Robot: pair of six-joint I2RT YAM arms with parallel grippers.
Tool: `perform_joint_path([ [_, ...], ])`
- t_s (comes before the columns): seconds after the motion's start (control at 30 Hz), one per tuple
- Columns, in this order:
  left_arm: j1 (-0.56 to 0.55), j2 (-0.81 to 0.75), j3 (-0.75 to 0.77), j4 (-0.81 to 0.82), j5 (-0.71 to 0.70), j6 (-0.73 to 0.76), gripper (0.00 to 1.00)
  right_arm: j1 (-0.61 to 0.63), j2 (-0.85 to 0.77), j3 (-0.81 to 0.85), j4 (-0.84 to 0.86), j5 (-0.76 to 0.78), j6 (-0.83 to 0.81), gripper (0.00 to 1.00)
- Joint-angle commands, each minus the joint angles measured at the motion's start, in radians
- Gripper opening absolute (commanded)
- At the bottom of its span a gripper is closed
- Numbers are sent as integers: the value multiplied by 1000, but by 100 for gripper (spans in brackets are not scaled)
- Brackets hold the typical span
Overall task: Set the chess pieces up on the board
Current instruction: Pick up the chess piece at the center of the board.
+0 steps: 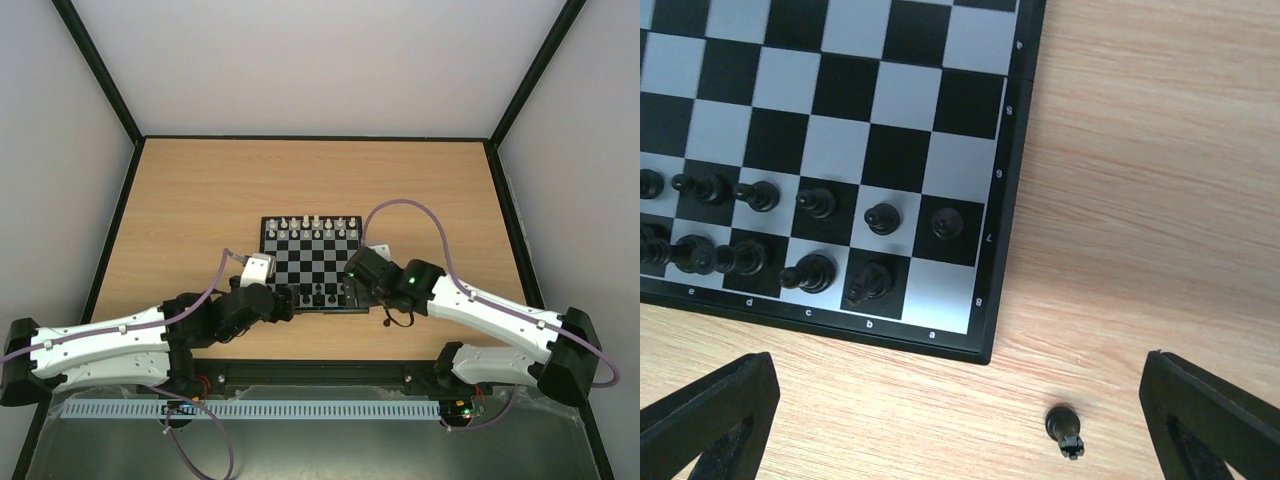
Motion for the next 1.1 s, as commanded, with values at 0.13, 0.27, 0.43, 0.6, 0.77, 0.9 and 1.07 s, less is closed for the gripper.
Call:
perform_joint_path([
  [0.13, 10, -13, 19, 104, 17, 94, 99, -5, 23, -79, -71, -3, 188, 97],
  [0.27, 21, -26, -21, 165, 69, 116, 99, -6, -13, -147, -64, -7, 252, 94],
  [0.43, 32, -16, -56, 220, 116, 134, 100, -14, -26, -229, -11, -46, 282, 85],
  [0.6, 47, -15, -64, 238, 130, 151, 99, -36, 6, -263, 29, -74, 267, 72],
  [0.77, 60, -20, -73, 244, 142, 160, 99, -71, -1, -292, 52, -104, 241, 60],
  [0.9, 73, -15, -75, 250, 154, 165, 99, -81, 3, -295, 59, -127, 226, 54],
  [1.07, 78, -15, -82, 257, 167, 166, 99, -83, 31, -297, 59, -145, 218, 43],
])
